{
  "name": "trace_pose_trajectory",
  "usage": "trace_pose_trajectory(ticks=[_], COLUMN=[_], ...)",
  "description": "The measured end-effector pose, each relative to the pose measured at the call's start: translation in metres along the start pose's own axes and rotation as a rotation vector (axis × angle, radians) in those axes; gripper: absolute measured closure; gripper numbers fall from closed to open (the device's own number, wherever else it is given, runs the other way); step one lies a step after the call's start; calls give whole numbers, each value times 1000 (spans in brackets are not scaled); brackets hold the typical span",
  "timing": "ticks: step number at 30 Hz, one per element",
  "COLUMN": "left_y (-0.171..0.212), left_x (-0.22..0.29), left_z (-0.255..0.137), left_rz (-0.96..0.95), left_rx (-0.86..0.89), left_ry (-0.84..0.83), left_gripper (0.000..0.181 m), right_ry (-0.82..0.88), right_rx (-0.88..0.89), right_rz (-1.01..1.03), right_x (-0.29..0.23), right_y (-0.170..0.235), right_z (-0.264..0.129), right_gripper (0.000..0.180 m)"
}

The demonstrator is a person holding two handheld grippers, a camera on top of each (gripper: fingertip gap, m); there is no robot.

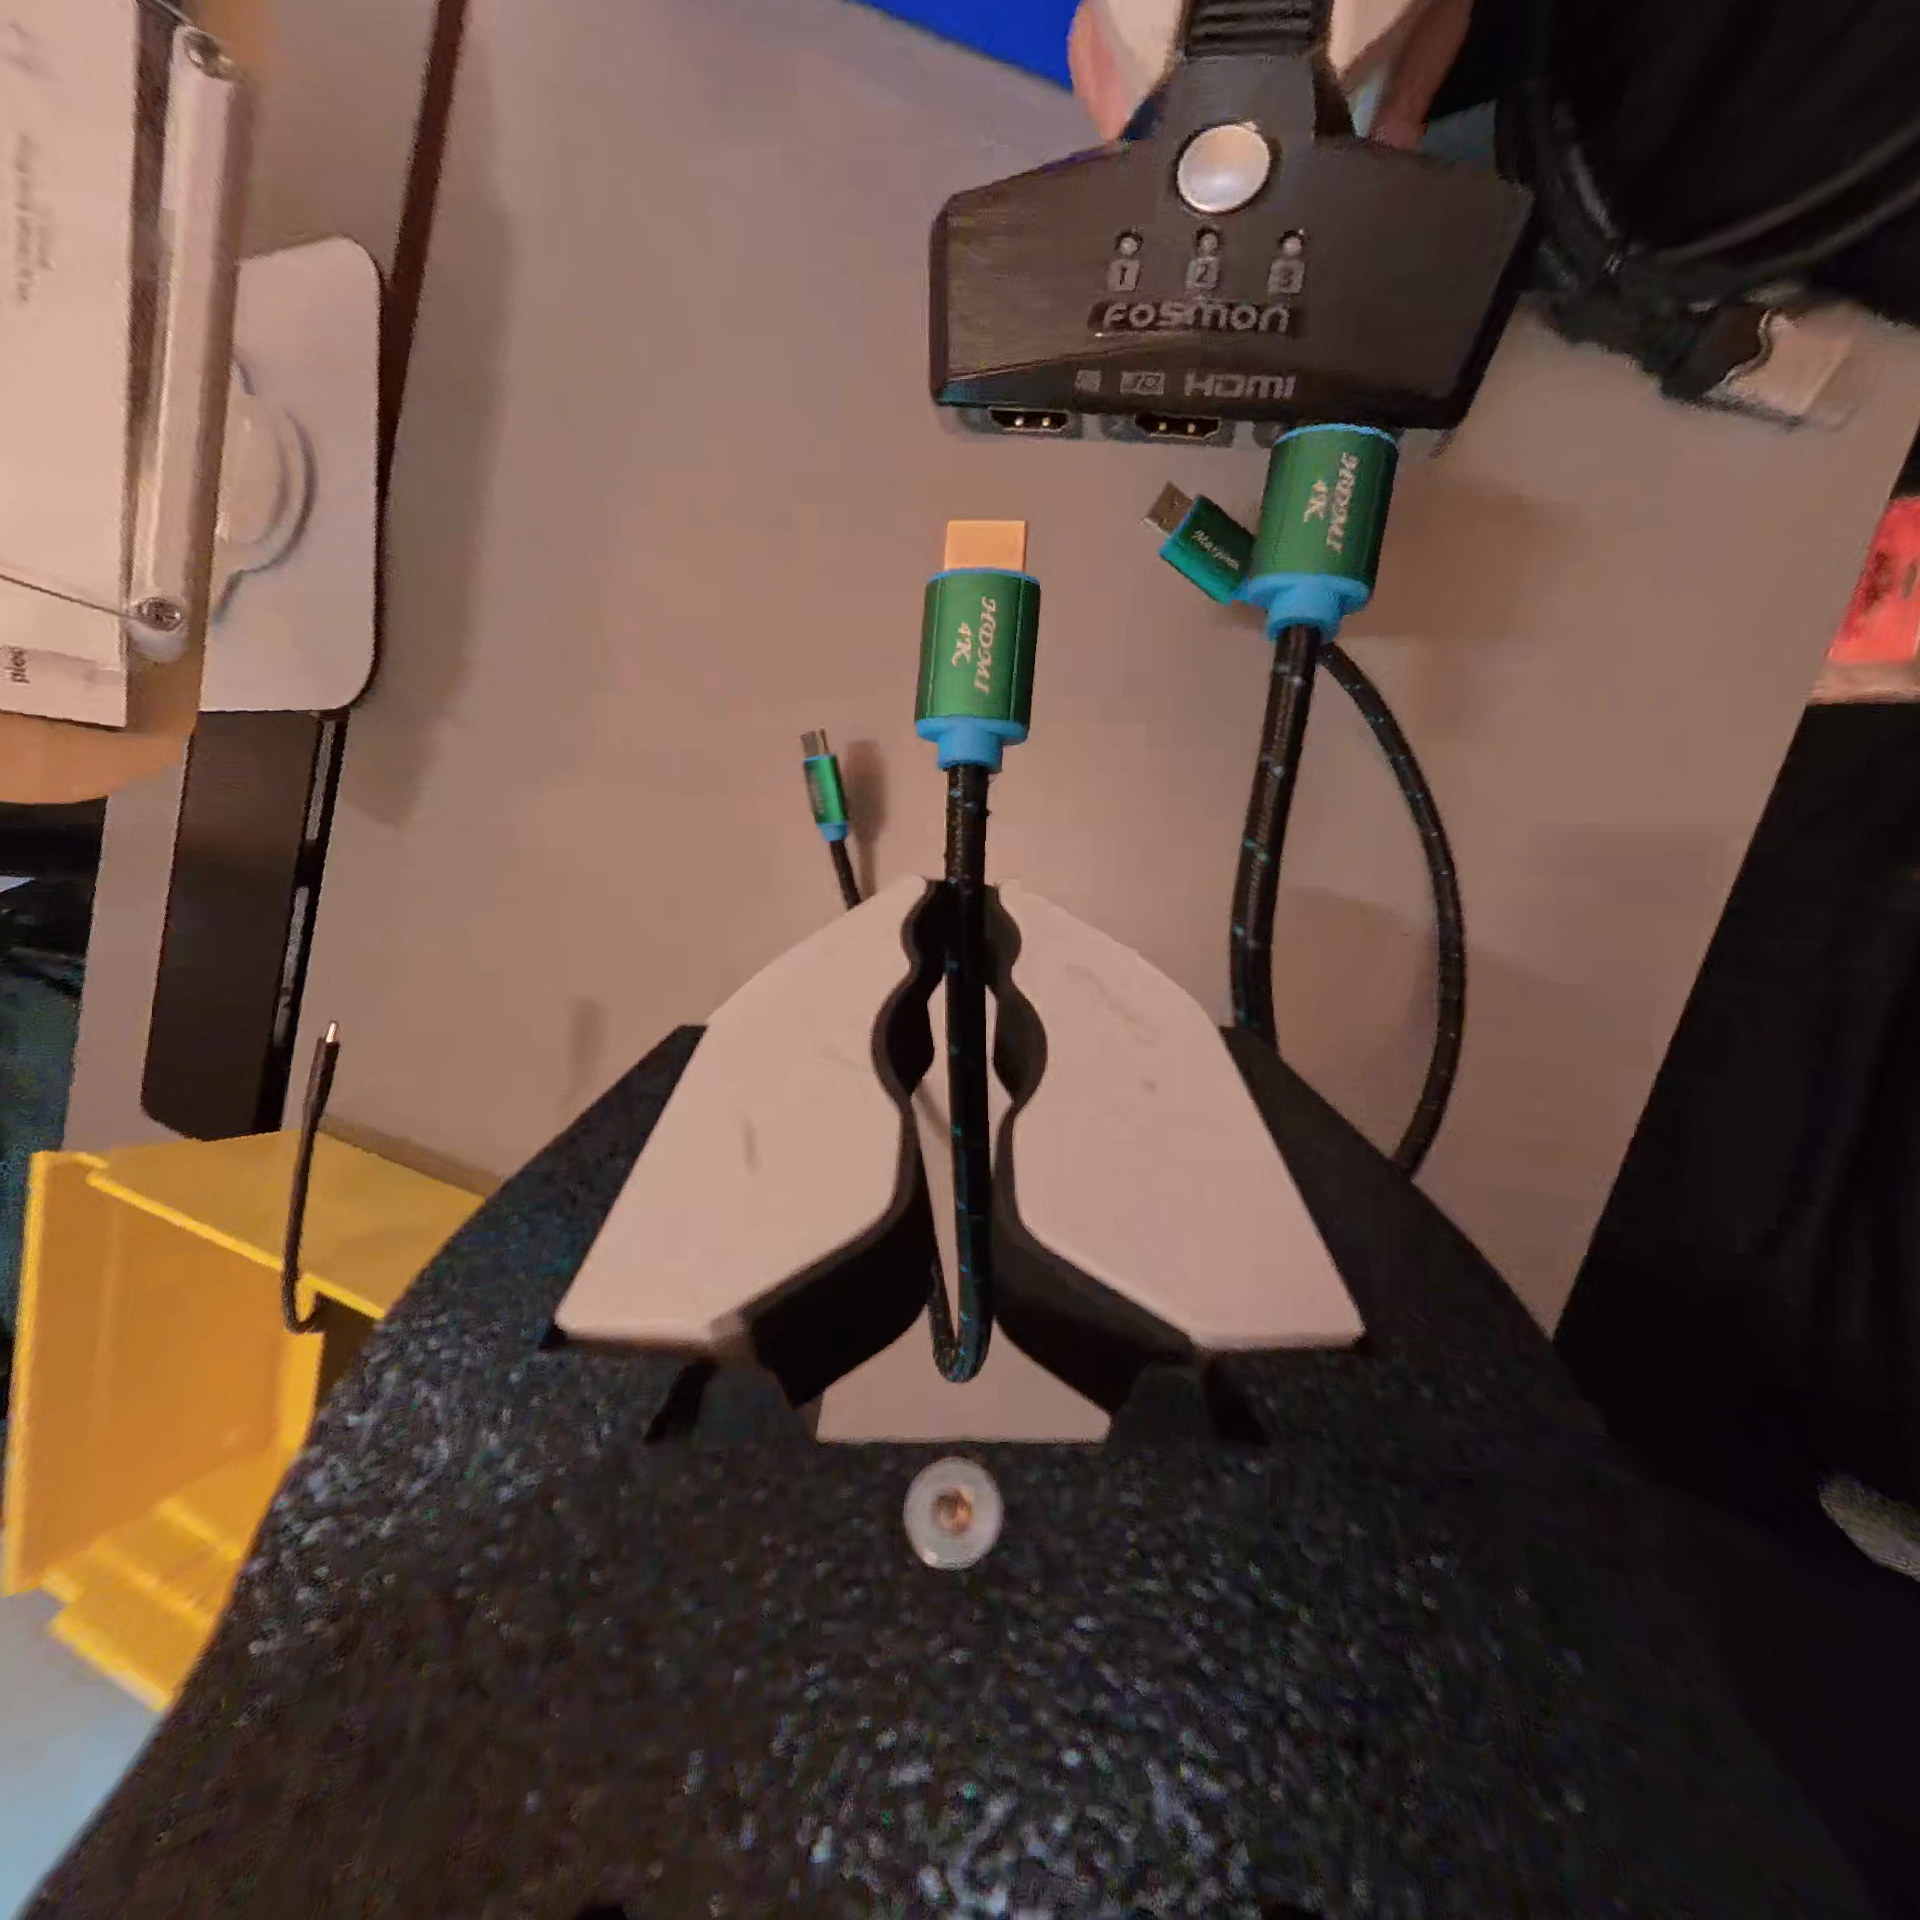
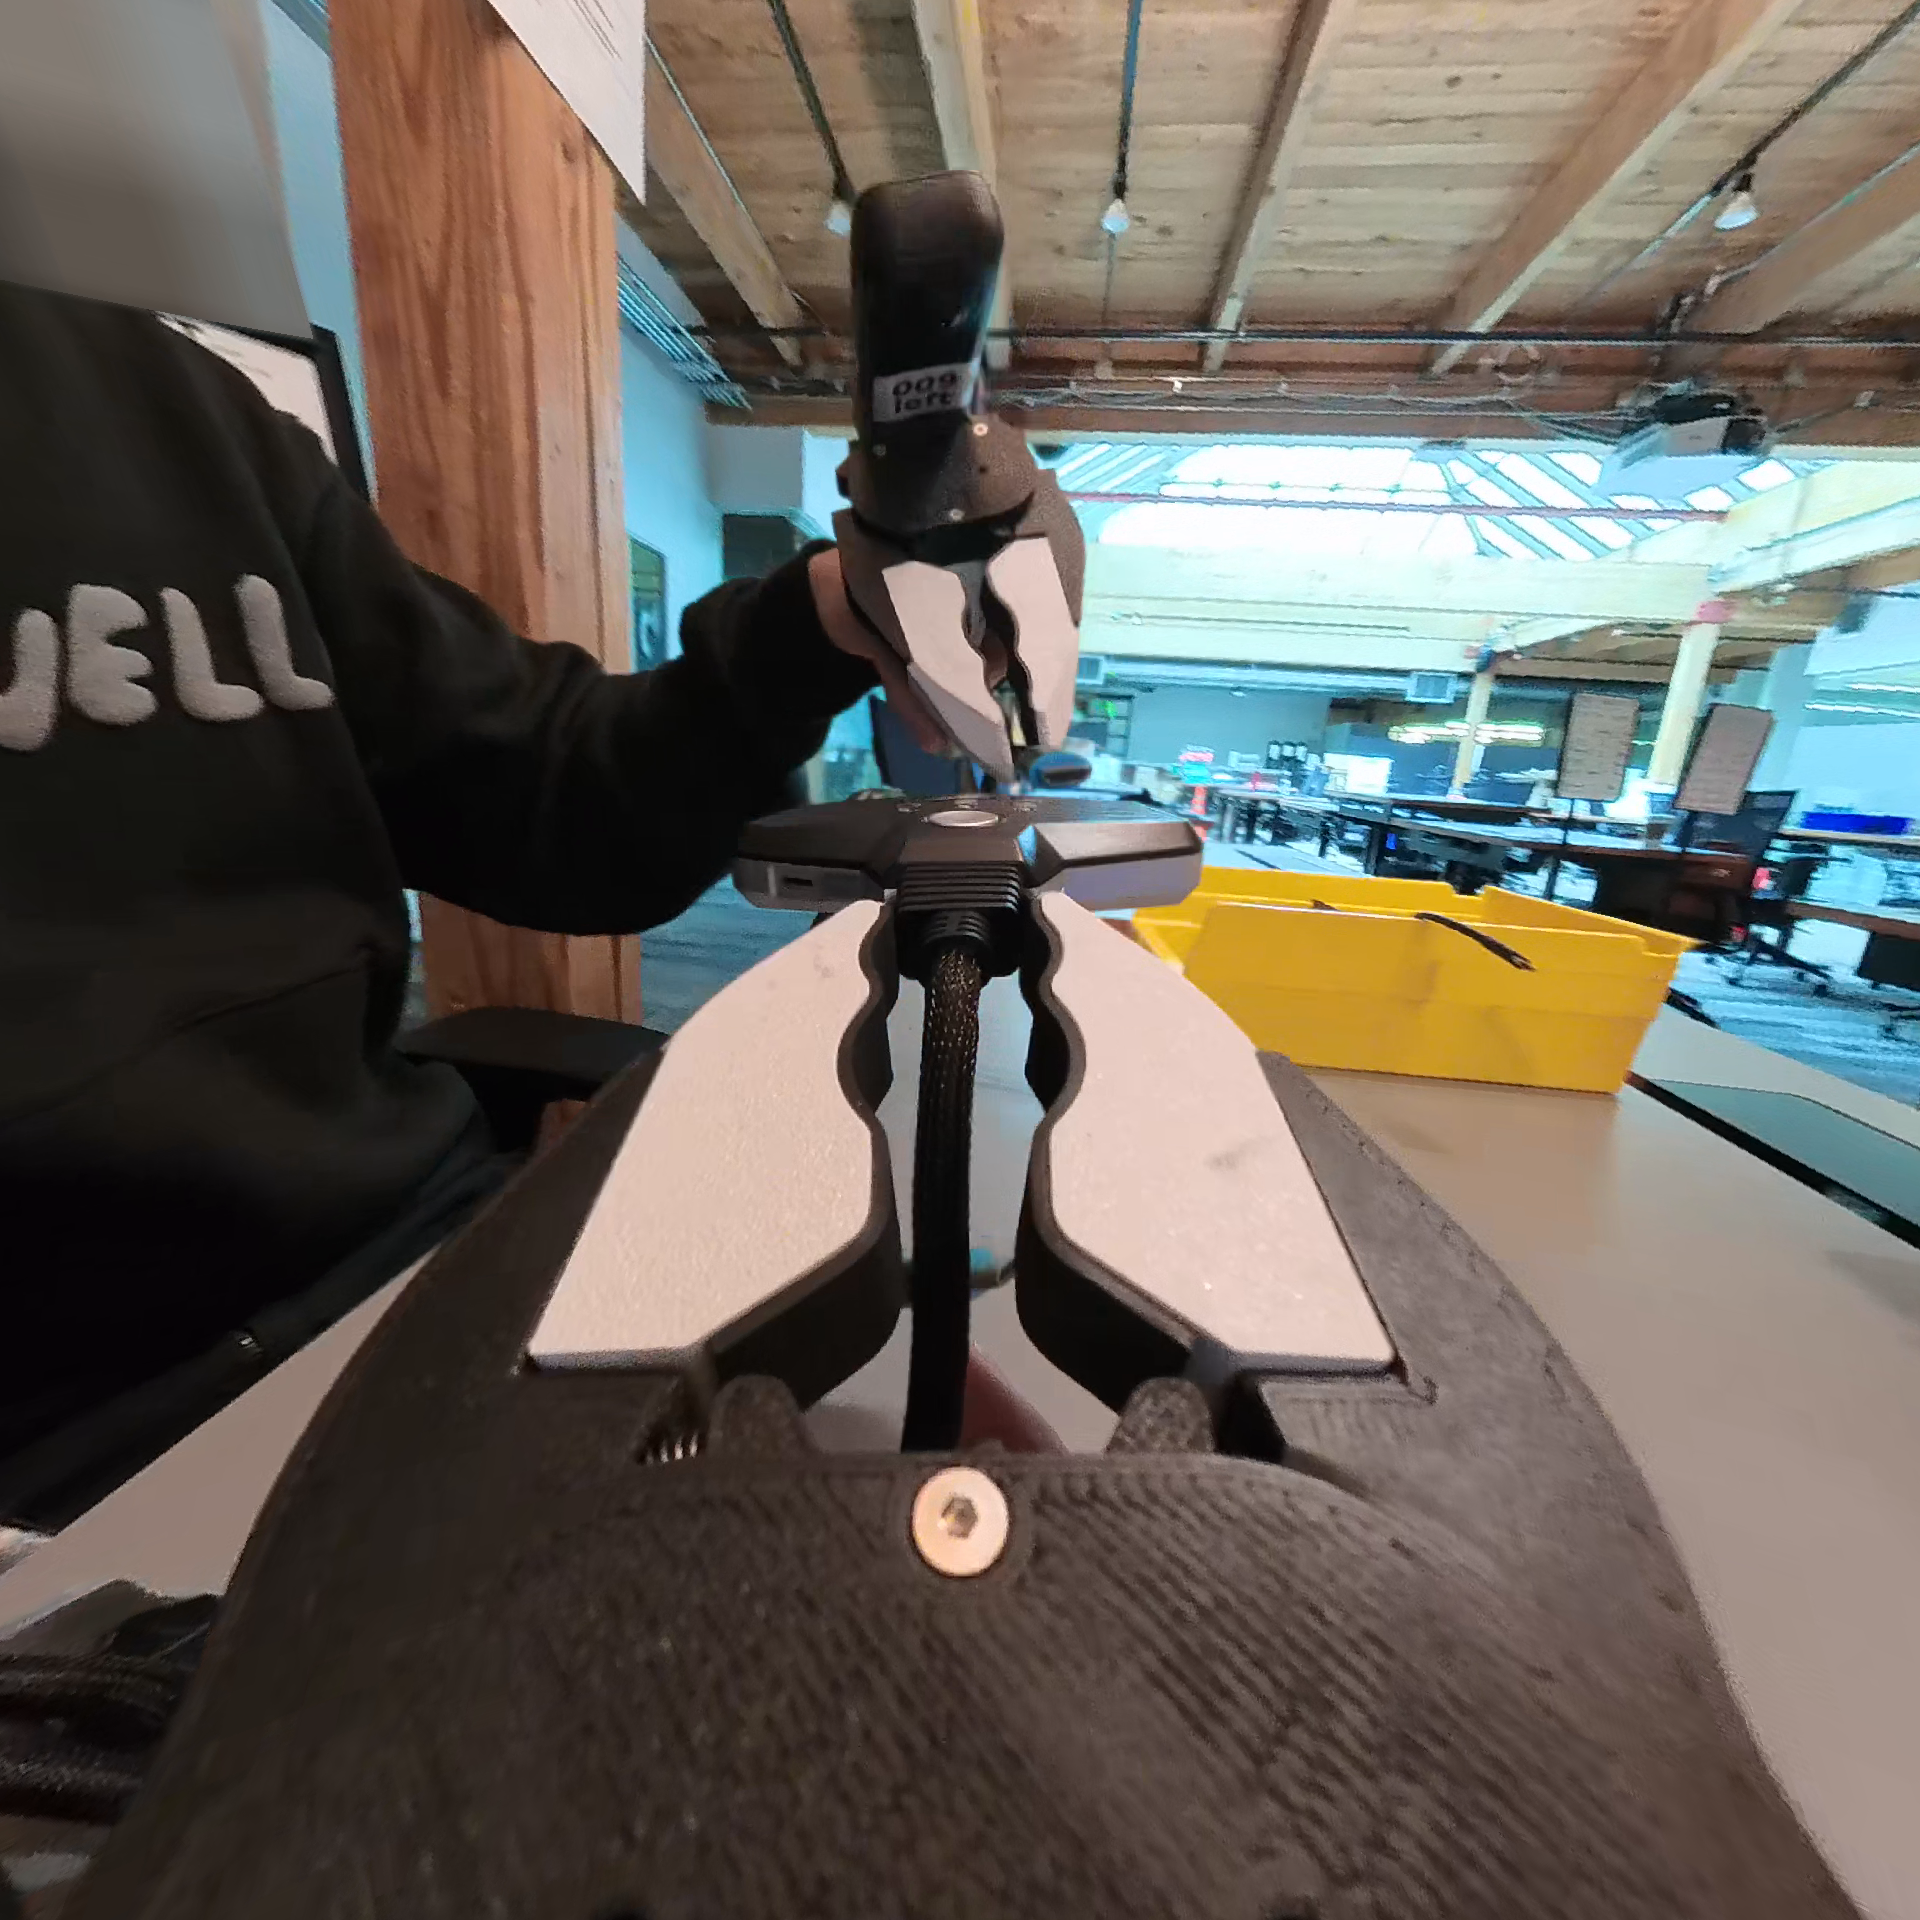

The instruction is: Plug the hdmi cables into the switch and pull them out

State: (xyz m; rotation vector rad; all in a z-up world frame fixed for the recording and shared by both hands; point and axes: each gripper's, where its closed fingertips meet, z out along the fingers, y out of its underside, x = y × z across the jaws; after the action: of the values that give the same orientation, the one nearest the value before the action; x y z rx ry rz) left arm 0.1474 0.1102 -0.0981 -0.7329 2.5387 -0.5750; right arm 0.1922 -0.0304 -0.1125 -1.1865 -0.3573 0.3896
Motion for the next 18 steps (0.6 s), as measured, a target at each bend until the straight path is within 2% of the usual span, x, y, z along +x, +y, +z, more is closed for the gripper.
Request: trace_pose_trajectory(ticks=[6,18], left_y=[-9,-6], left_x=[13,18], left_z=[4,14], left_rz=[39,-11], left_rx=[-85,-92], left_ry=[22,54], left_gripper=[174,174], right_ry=[-60,-74], right_rx=[77,53], right_rz=[63,51], right_x=[-5,-8], right_y=[-4,0], right_z=[0,5], right_gripper=[157,157])
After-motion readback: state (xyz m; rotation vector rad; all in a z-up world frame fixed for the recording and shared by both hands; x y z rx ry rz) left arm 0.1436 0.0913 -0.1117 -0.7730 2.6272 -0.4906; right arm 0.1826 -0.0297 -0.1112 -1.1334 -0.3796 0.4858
